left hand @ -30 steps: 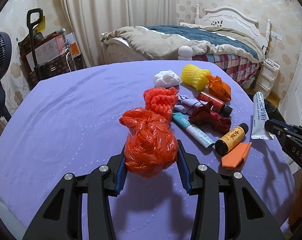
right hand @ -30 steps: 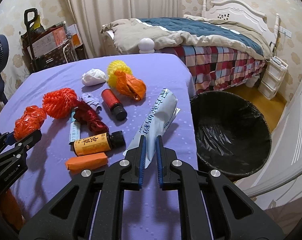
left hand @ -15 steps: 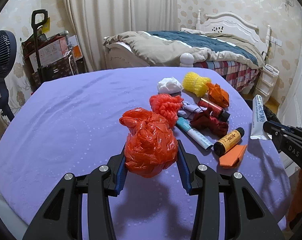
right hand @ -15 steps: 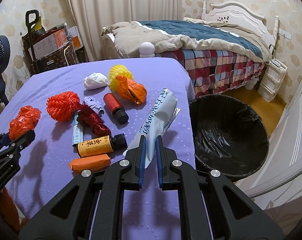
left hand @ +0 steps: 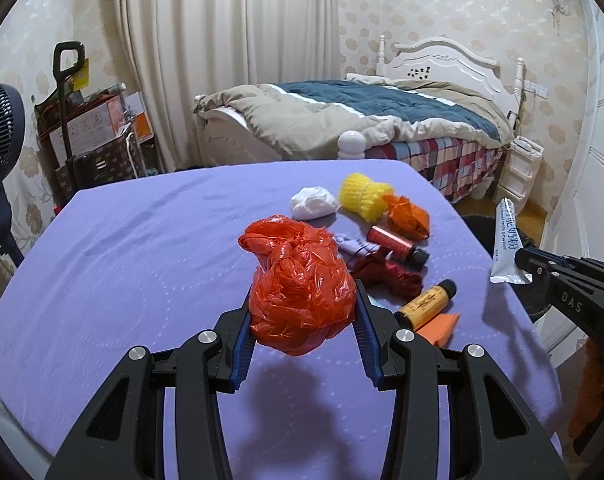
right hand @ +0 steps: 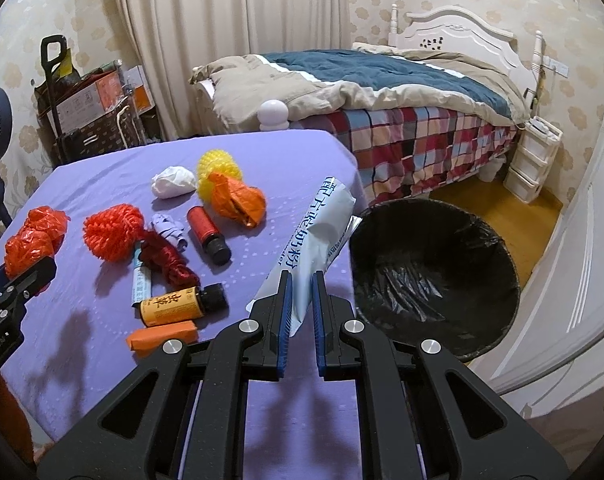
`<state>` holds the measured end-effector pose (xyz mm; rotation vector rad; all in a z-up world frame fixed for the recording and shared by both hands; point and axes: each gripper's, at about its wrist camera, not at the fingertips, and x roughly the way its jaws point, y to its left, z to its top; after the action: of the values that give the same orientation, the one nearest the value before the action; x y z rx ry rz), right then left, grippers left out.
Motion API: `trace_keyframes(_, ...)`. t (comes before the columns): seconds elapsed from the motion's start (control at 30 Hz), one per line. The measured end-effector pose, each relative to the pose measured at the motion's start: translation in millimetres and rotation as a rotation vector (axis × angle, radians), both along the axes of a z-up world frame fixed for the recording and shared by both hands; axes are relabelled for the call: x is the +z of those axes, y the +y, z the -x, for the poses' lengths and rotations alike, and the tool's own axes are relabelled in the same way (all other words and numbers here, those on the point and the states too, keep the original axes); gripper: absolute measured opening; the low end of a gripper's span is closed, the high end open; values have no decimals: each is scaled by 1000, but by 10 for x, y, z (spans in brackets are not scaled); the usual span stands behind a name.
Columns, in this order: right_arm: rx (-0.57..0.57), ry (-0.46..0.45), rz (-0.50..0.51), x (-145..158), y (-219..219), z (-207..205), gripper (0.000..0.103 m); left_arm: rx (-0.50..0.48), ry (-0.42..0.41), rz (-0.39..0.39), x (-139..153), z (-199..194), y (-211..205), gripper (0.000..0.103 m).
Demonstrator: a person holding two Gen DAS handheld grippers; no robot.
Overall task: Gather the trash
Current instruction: 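Lift the white tube with the right tool and carry it over the black bin, then open the right tool to drop the tube while the left tool drops the red bag into the bin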
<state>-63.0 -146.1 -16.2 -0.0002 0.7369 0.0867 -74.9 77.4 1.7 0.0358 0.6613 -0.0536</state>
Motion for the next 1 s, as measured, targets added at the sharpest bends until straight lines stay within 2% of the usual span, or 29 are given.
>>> trace_keyframes(0.4,-72,-14,6,34,-327,-55,10,-85,-20,1,59,-210,-376,44)
trace_keyframes(0.77,-162,8,8,-73,-866,-275,10,-235,-25,-22,22,-586,-1154,44)
trace_keyframes(1.0,-204,33,2,-179,-1160,-454,10,-304,7,-50,-142,-870,-1627,44)
